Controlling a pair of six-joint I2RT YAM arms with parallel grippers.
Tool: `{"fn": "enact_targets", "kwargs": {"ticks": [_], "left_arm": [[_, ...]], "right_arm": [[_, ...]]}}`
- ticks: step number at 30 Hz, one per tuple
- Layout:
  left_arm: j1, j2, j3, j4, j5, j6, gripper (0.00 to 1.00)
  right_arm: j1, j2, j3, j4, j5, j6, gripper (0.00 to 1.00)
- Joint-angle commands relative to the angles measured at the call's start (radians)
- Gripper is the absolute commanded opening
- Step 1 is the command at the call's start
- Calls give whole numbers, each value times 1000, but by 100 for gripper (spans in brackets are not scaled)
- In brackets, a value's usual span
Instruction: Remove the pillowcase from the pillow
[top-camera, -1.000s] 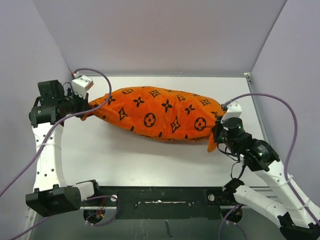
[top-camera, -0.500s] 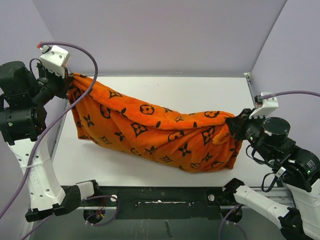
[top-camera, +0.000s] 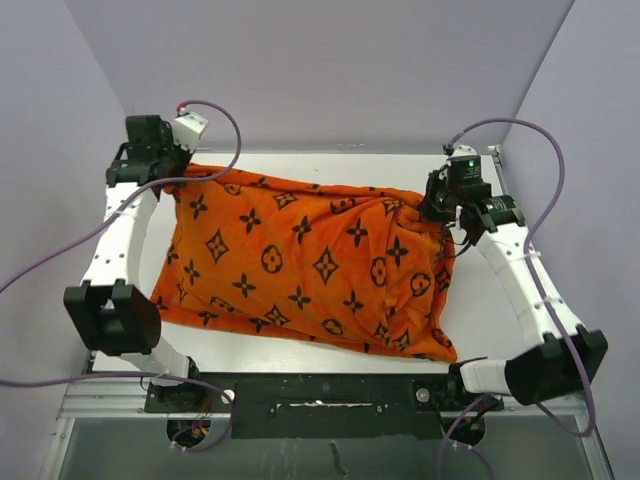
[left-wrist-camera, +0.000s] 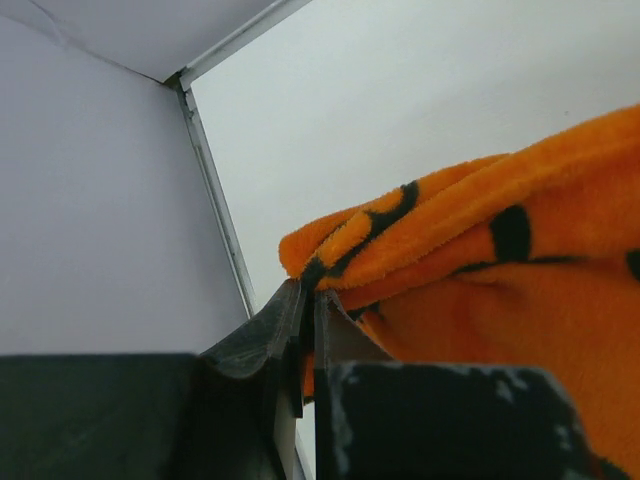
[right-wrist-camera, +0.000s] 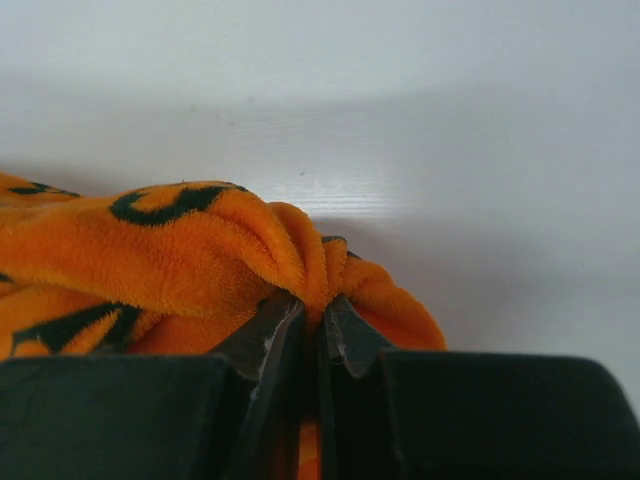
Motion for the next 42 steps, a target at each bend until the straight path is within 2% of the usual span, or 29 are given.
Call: {"fn": "enact_targets", "kwargs": {"ticks": [1, 7, 11, 12, 13, 14, 15, 16, 17, 20, 21, 23, 28, 31, 35, 40, 42], "left_arm": [[-41, 127, 78, 261, -193, 37, 0], [-64, 260, 267, 185, -227, -8, 1], [-76, 241, 316, 102, -158, -12, 37], [-82, 233, 329, 65, -126, -13, 43], [-88, 224, 341, 27, -96, -15, 48], [-98, 215, 349, -9, -69, -20, 56], [-112, 204, 350, -37, -47, -18, 68], [-131, 188, 347, -55, -36, -13, 76], [-151, 179, 338, -67, -27, -13, 78], [-232, 142, 297, -122, 48, -23, 80], [-260, 133, 274, -134, 70, -27, 87], [-317, 113, 207, -136, 109, -38, 88], [-391, 107, 6, -51, 144, -65, 86], [-392, 129, -43, -27, 158, -100, 77], [-391, 123, -150, 21, 157, -117, 55], [-385, 68, -355, 117, 78, -86, 11], [-374, 42, -433, 153, 41, -71, 2]], "right_arm": [[-94, 100, 0, 259, -113, -33, 0], [-95, 301, 179, 305, -116, -89, 0], [-94, 406, 299, 249, -79, -117, 1], [-95, 424, 320, 234, -56, -119, 5], [-95, 438, 342, 224, -34, -119, 14], [-96, 448, 359, 220, -16, -119, 21], [-96, 455, 372, 218, 0, -119, 24], [-96, 460, 386, 215, 14, -114, 28], [-96, 464, 403, 209, 28, -110, 37], [-94, 479, 459, 169, 63, -108, 74], [-94, 480, 476, 154, 68, -112, 81], [-91, 465, 489, 128, 74, -119, 85], [-64, 356, 361, 124, 78, -125, 86], [-24, 278, 228, 149, 58, -127, 83], [9, 205, 85, 165, 27, -115, 81], [6, 145, -47, 214, -24, -100, 78], [-1, 144, -70, 229, -41, -97, 77]]}}
